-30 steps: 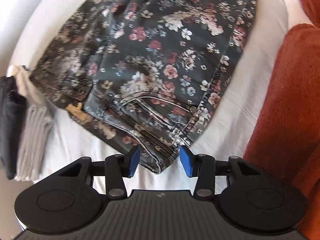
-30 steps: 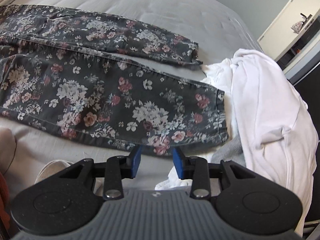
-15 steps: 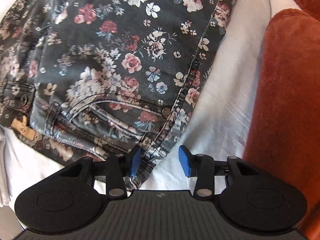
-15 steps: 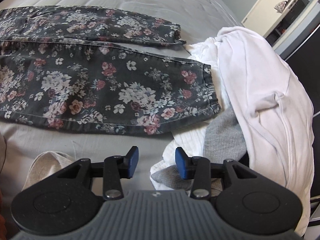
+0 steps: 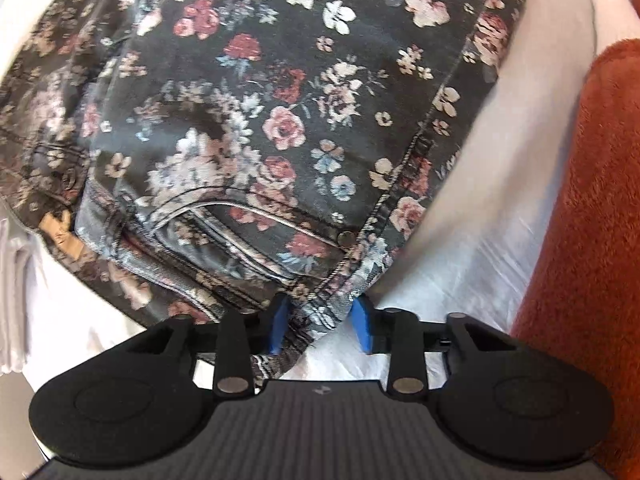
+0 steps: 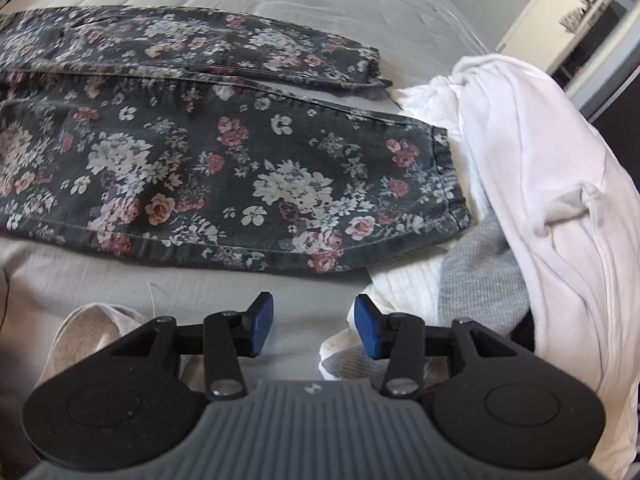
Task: Fold clothes
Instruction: 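Grasp the waistband with the left gripper while the right gripper grasps the leg hem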
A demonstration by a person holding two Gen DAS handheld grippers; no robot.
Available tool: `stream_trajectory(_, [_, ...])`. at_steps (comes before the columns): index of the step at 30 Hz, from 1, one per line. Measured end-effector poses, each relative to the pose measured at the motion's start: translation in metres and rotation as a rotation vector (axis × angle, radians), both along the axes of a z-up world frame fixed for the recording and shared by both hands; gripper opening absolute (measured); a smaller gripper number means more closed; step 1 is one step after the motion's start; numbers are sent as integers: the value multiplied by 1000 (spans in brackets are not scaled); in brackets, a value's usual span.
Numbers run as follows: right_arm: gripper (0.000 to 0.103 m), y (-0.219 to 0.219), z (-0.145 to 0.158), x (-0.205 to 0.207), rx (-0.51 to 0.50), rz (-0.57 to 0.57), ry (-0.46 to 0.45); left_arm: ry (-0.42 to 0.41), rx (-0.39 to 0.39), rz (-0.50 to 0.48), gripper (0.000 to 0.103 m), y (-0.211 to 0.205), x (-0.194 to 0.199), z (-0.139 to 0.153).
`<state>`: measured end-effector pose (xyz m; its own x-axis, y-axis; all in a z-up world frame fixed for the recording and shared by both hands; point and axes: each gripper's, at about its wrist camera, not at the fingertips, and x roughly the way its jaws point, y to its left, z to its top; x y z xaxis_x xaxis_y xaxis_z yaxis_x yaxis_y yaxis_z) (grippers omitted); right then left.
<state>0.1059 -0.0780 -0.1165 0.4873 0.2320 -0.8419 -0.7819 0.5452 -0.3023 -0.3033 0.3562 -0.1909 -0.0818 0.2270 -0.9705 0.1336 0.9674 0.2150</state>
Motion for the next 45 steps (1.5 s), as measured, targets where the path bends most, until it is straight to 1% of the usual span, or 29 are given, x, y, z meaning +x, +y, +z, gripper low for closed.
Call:
stream_trajectory(3, [53,1,-1,-9,-35,103,-44,-41,36,25,28,-4,-4,11])
stream_trajectory(4, [55,1,-1,-13,-57,145,-70,-55,49,34,23,-5,-5,15])
stream_trajectory(5, [55,1,-3,-17,-83,192,-105,-69,61,42,11,-7,-6,19])
stream_trajectory(7, [60,2,-7,-25,-140,286,-182,-96,85,59,9,-9,-8,27])
stream_trajectory(10, [60,6,-22,-30,-260,423,-324,-137,121,84,8,-13,-12,38])
stream_trajectory(13, [59,11,-42,-31,-370,553,-427,-179,158,110,7,-17,-16,49])
stream_trajectory(15, [56,15,-54,-30,-413,606,-483,-212,191,120,7,-26,-17,59])
stream_trajectory(16, [52,18,-57,-28,-421,607,-493,-229,208,125,7,-31,-17,64])
stream_trajectory(17, [46,21,-59,-25,-425,600,-497,-246,224,130,6,-36,-18,68])
stream_trajectory(18, [23,23,-61,-22,-428,593,-501,-263,241,136,6,-40,-19,73])
stream_trajectory(19, [4,25,-59,-18,-416,568,-497,-274,255,134,6,-41,-15,76])
stream_trajectory(20, [4,27,-55,-15,-399,536,-490,-285,268,133,6,-42,-12,78])
stream_trajectory(23, [2,24,-31,-12,-298,461,-511,-308,305,122,6,-32,-15,93])
stream_trajectory(25, [2,19,-9,-14,-240,425,-521,-323,333,122,6,-26,-16,103])
stream_trajectory(27, [2,13,10,-19,-207,412,-519,-342,346,130,6,-21,-23,111])
stream_trajectory(30, [2,2,27,-30,-198,425,-525,-364,360,135,6,-25,-35,124])
stream_trajectory(32, [2,-4,34,-37,-197,430,-530,-370,374,129,6,-28,-41,128])
stream_trajectory(36, [2,-7,46,-52,-176,403,-548,-385,397,120,6,-32,-48,135])
stream_trajectory(39, [2,2,53,-53,-176,390,-570,-398,422,116,6,-24,-41,141])
stream_trajectory(42, [2,18,65,-44,-174,376,-591,-420,444,126,6,-10,-31,150])
stream_trajectory(45, [2,37,79,-28,-158,360,-586,-460,465,166,6,13,-13,167])
